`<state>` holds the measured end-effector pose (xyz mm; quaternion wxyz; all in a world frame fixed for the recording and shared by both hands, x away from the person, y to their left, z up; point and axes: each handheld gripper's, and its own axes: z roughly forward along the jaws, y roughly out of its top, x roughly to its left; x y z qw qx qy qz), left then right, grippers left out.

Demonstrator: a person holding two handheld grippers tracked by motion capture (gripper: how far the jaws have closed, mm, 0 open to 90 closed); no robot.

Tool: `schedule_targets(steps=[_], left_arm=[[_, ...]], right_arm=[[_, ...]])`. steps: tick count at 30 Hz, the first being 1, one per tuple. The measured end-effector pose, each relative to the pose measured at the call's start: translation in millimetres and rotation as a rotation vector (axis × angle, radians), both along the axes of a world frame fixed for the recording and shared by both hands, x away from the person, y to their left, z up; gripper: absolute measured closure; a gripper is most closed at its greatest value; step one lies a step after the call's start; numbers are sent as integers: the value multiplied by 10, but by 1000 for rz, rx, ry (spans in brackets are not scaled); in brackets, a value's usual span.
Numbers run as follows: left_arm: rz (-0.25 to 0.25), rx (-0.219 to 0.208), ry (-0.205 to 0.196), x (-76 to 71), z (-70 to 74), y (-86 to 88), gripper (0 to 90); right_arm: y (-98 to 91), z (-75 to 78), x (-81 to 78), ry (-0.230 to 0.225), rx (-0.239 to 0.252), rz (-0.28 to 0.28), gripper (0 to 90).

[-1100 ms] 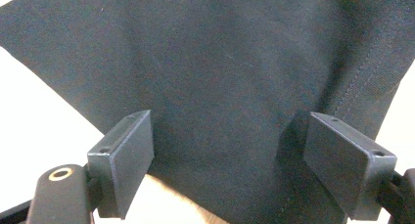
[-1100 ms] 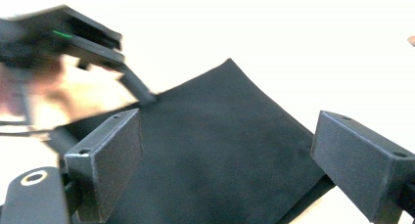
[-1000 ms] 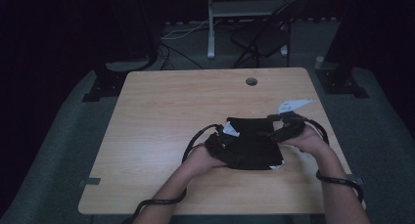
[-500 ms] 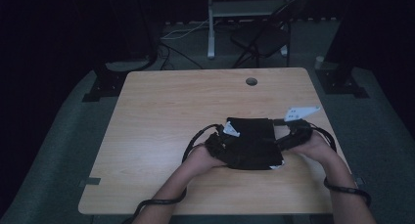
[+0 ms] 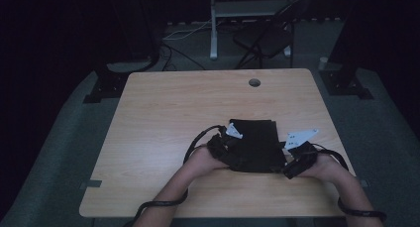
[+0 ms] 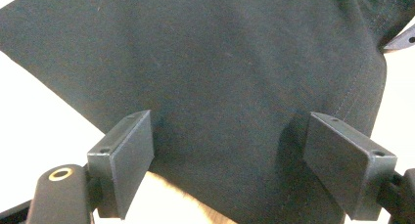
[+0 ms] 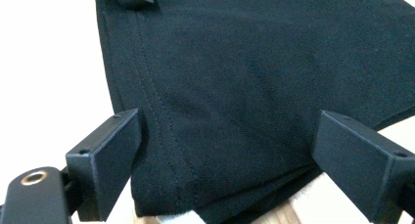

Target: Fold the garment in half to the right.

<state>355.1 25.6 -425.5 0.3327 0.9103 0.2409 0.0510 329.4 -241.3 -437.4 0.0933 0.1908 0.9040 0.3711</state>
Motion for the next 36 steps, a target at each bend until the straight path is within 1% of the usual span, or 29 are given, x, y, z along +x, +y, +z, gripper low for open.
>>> schedule_targets(steps=[3, 5, 7, 8, 9, 10, 11, 13, 15, 18, 19, 20, 21, 22, 23, 25, 26, 29, 33, 35, 36], left_arm=[[0, -1, -1, -4, -1, 43, 194], [2, -1, 1, -9, -1, 101, 194], [11, -4, 2, -11, -2, 204, 194], [11, -4, 2, -11, -2, 204, 194], [18, -13, -2, 0, -11, 326, 194], [37, -14, 0, 16, -26, 408, 194], [55, -30, 15, 40, -42, 500, 194], [86, -58, 6, 60, -61, 687, 194], [101, -48, 5, 62, -54, 806, 194], [121, -31, 6, 35, -41, 926, 194], [122, -29, 4, 18, -41, 974, 194], [122, -29, 4, 18, -41, 974, 194], [129, -20, 6, -7, -32, 1042, 193], [125, -18, 3, -14, -31, 1069, 193], [128, -20, 0, -18, -32, 1084, 194], [125, -4, -9, -16, -20, 1122, 193], [125, 0, -10, -19, -16, 1128, 193], [117, 13, -16, -5, -8, 1162, 193], [123, 9, -13, 12, -15, 1165, 193], [123, 7, -18, 17, -11, 1164, 193], [125, 4, -21, 14, -3, 1165, 193]], right_arm=[[55, -6, -4, 7, -3, -5, 116], [147, -9, -8, 1, -24, 4, 116], [249, -12, -5, -2, -33, 9, 116], [249, -12, -5, -2, -33, 9, 116], [302, -15, -1, -4, -29, 9, 116], [392, -24, 9, -7, -17, 10, 116], [445, -29, 23, -8, -11, 7, 116], [558, -41, 49, -8, 7, 2, 116], [687, -42, 73, -1, 16, -5, 116], [887, -37, 122, 3, 19, -10, 115], [928, -36, 130, 3, 16, -3, 115], [988, -40, 145, -6, 12, 12, 116], [1029, -42, 159, -8, 14, 21, 115], [1064, -40, 171, -2, 17, 24, 115], [1095, -37, 175, 13, 25, 19, 115], [1148, -38, 183, 20, 35, 18, 115], [1169, -40, 186, 12, 30, 20, 115], [1220, -39, 176, 7, 25, 22, 115], [1240, -42, 171, 1, 26, 18, 115], [1240, -40, 163, 3, 31, 16, 115], [1238, -37, 161, -4, 31, 17, 115]])
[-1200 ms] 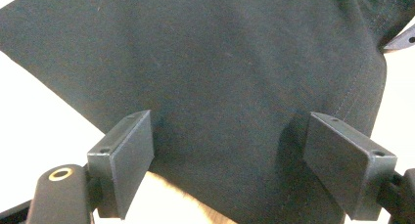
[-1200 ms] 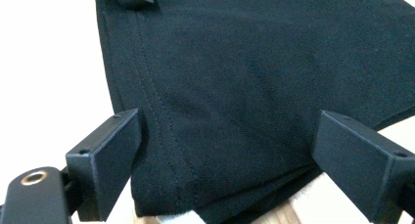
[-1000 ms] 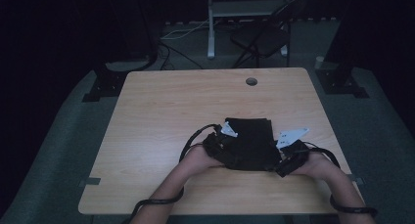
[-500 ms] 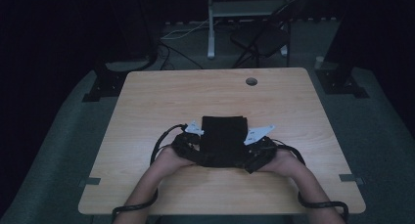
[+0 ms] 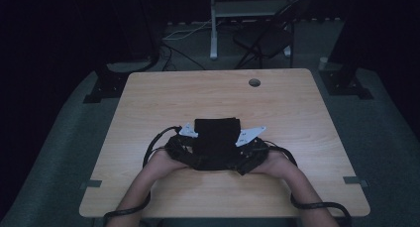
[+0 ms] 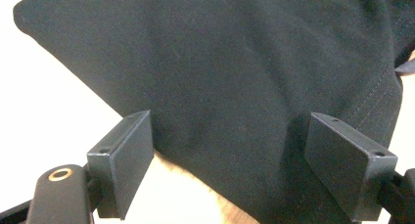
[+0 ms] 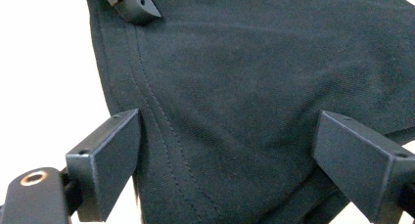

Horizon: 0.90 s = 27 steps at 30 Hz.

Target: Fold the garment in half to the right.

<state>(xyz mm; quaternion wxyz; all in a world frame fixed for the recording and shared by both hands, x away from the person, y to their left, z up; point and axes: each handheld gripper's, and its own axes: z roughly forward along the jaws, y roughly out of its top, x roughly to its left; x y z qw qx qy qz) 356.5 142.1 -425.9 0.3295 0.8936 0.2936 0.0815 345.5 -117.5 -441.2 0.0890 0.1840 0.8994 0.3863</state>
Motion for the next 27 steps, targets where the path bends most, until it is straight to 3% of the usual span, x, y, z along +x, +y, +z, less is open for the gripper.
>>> schedule_targets(steps=[3, 4, 8, 10, 13, 14, 18, 22, 24, 27], left_arm=[[7, -15, -6, -16, 17, 1, 193], [20, -39, -20, -42, 44, 14, 193], [34, -64, -54, -121, 127, 65, 193], [50, -49, -74, -159, 162, 91, 193], [65, -52, -101, -210, 202, 150, 193], [75, -54, -104, -227, 211, 177, 193], [114, -80, -129, -294, 216, 289, 193], [155, -110, -136, -370, 201, 410, 193], [165, -113, -138, -412, 188, 458, 193], [172, -106, -139, -469, 168, 522, 193]], right_arm=[[-5, 24, -16, 9, 32, -12, 115], [-10, 64, -35, 0, 51, -20, 115], [-46, 167, -115, -29, 101, -65, 115], [-89, 229, -162, -63, 119, -110, 115], [-154, 293, -197, -57, 156, -159, 98], [-171, 309, -213, -69, 153, -190, 22], [-255, 333, -262, -84, 146, -263, 26], [-348, 335, -305, -85, 166, -292, 20], [-409, 320, -320, -61, 173, -308, 3], [-462, 304, -337, -76, 158, -334, 3]])
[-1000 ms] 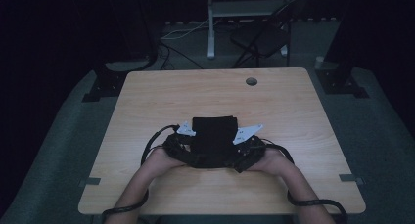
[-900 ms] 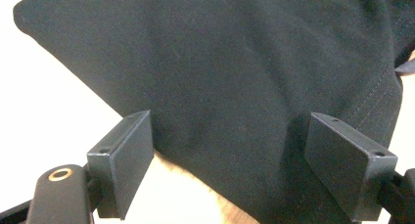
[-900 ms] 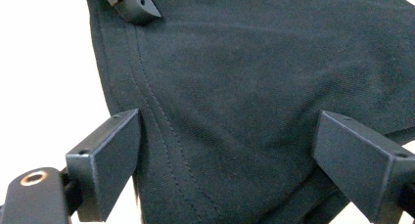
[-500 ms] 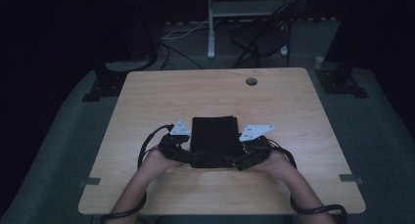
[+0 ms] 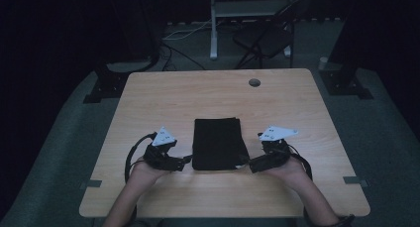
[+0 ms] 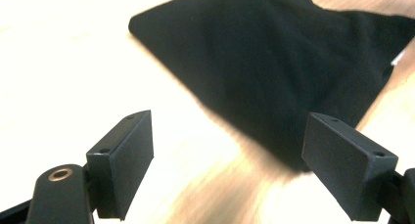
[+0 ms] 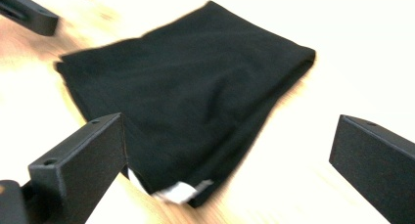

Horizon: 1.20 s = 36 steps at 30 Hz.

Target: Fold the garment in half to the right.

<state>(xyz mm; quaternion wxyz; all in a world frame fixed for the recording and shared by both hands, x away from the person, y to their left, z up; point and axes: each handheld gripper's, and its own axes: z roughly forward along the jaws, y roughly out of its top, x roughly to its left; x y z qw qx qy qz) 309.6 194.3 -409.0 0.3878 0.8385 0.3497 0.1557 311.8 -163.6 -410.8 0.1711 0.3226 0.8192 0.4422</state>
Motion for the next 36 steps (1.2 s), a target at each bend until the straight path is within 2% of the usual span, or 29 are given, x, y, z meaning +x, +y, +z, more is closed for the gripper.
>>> schedule_targets(steps=[5, 12, 17, 18, 23, 29, 36], left_arm=[[9, 2, -3, -39, -15, 58, 193], [35, -4, 12, -91, -62, 165, 193], [50, -16, 11, -134, -60, 235, 193], [62, -19, 7, -160, -67, 259, 193], [67, -23, -2, -214, -93, 293, 193], [90, -34, 8, -223, -138, 391, 193], [121, -46, 6, -269, -155, 494, 193]], right_arm=[[-61, -25, -27, -8, 18, -27, 3], [-281, -70, -69, -8, 62, -105, 3], [-411, -71, -133, -20, 75, -140, 3], [-493, -71, -176, -28, 90, -171, 3], [-679, -89, -284, -43, 125, -221, 3], [-866, -151, -355, -38, 143, -273, 3], [-1026, -149, -439, -40, 153, -310, 3]])
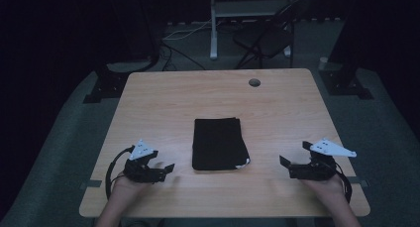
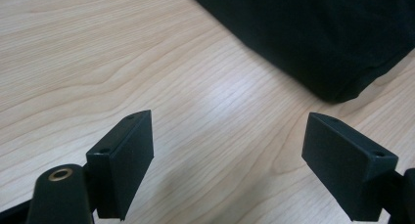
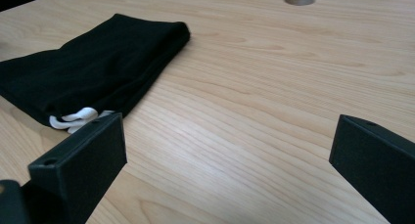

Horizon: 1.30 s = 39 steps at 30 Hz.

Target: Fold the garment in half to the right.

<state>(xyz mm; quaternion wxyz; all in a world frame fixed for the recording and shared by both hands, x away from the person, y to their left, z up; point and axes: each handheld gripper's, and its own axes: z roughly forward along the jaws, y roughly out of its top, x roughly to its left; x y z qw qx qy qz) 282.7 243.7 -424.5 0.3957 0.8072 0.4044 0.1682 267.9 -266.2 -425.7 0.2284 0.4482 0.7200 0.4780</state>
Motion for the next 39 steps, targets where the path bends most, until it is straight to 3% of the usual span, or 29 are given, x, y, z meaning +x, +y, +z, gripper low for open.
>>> schedule_targets(steps=[9, 22, 29, 33, 39], left_arm=[[48, -21, 1, -104, -17, 209, 193], [119, -57, 1, -213, -46, 440, 193], [170, -78, 14, -267, -104, 545, 193], [192, -79, 19, -282, -139, 588, 193], [199, -77, 18, -292, -171, 608, 193]], right_arm=[[-235, 16, -110, -4, 5, -59, 3], [-510, -103, -230, 35, -6, -147, 3], [-567, -152, -268, 56, -1, -193, 3], [-583, -189, -297, 92, 8, -214, 3], [-604, -176, -332, 84, 15, -235, 3]])
